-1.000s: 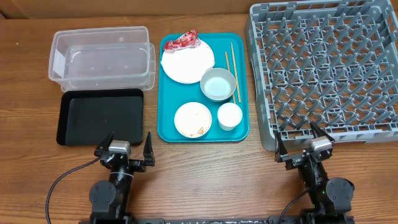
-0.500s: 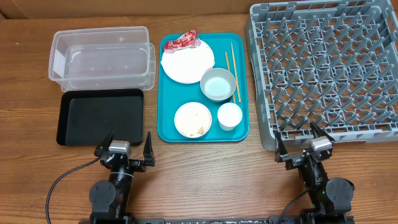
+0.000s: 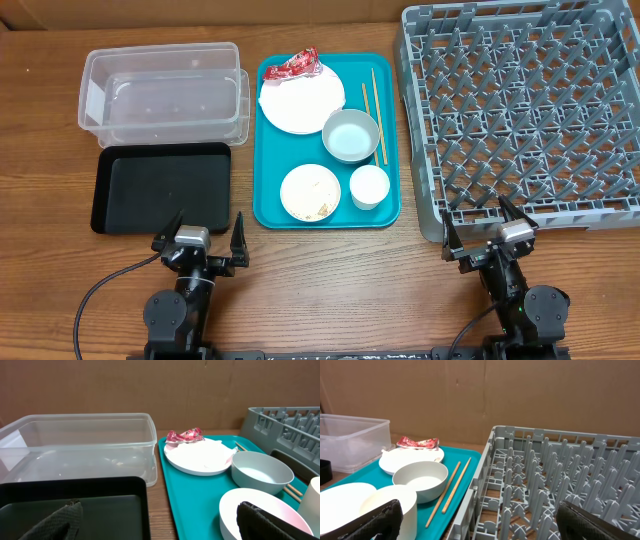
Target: Sort waste into correct bins and load items into the dishwasher
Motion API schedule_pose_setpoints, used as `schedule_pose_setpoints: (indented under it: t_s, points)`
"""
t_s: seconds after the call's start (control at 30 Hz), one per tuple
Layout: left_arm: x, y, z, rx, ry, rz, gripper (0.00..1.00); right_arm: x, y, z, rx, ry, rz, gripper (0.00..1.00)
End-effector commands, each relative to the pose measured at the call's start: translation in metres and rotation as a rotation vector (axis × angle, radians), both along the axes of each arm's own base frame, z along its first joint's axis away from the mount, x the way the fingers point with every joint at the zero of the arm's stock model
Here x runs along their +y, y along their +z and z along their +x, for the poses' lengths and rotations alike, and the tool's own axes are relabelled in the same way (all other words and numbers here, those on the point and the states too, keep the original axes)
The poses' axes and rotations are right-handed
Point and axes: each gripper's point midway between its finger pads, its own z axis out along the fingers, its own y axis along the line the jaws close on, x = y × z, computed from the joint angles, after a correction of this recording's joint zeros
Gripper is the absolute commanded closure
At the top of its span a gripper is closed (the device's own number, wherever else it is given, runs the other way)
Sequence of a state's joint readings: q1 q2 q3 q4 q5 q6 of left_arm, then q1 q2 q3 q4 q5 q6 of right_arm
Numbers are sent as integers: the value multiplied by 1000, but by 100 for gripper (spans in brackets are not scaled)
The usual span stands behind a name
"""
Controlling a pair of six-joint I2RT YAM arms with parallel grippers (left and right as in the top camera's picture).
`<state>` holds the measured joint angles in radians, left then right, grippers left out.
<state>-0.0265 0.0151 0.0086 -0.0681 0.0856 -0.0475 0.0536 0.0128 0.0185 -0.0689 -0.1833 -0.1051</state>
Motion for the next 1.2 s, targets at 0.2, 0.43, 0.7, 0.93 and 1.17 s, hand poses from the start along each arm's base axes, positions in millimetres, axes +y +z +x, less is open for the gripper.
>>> schedule_pose_setpoints:
  t_s: [0.2,0.43,0.7,0.93,1.17]
  points:
    - [-4,0,-1,-6,-20,17,0,0,-1,0,-4,2,7,0]
    - [-4,0,-1,-6,-20,17,0,0,-1,0,-4,2,7,0]
    - [-4,0,-1,-6,-20,17,0,0,-1,0,-4,2,8,0]
    - [-3,0,-1,-7,-16,17,0,0,-1,0,-4,2,8,0]
    - [-17,22,-3,-81,-98,-85,0,0,-1,0,-4,2,7,0]
